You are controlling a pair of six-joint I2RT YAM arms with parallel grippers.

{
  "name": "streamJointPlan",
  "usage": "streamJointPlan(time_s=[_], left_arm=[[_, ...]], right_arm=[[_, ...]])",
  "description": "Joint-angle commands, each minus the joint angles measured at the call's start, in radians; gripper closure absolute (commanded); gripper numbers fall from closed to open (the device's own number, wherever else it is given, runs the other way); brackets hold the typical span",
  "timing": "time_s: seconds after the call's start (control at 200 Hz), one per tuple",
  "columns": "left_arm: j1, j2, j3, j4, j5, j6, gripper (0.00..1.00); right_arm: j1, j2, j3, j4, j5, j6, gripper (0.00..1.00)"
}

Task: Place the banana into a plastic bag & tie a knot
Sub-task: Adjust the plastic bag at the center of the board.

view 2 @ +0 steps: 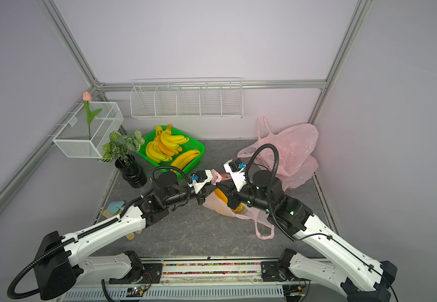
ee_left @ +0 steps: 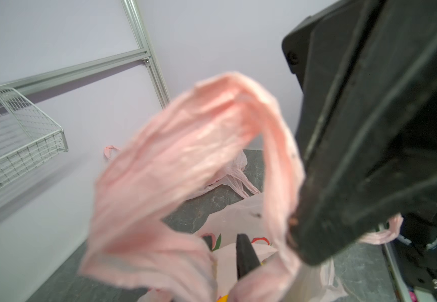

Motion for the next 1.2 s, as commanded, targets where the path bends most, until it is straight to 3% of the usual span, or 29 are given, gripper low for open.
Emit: streamJointPlan(time_s=[0.0, 0.03, 0.115, 0.305, 0.415, 0.535, 0.71, 0.945, 1.194], left_arm=[[0.009, -0.009, -0.027, 0.018, -0.035, -0.004, 0.93], [0.009, -0.012, -0.029, 0.022, -0.044, -0.010, 1.00], [0.008, -0.019, -0.040, 0.044, -0.093, -0.040, 1.00], [0.009, -0.049, -0.058, 0.063, -0.247, -0.100, 1.00], [0.008, -0.073, -0.072, 0.070, -0.301, -0.133, 1.00], [0.008, -0.094, -0.075, 0.062, -0.328, -0.155, 1.00], [0.009, -0.111, -0.073, 0.041, -0.373, -0.147, 1.00], [0.009, -0.115, -0.057, 0.001, -0.409, -0.116, 1.00], [0.017, -0.121, -0.055, -0.008, -0.438, -0.107, 1.00]], right_arm=[[-0.008, -0.004, -0.016, 0.066, -0.021, 0.038, 0.94], [-0.008, 0.001, -0.016, 0.068, -0.019, 0.037, 0.94], [-0.007, 0.004, -0.009, 0.050, 0.004, 0.026, 0.91], [-0.007, -0.063, -0.007, -0.135, 0.149, -0.051, 0.39], [-0.004, -0.109, -0.014, -0.310, 0.241, -0.053, 0.25], [0.035, -0.141, -0.058, -0.471, 0.298, -0.004, 0.21], [0.179, -0.140, -0.139, -0.588, 0.411, 0.112, 0.20], [0.336, -0.069, -0.114, -0.742, 0.563, 0.200, 0.18], [0.431, -0.006, -0.073, -0.824, 0.566, 0.241, 0.18]])
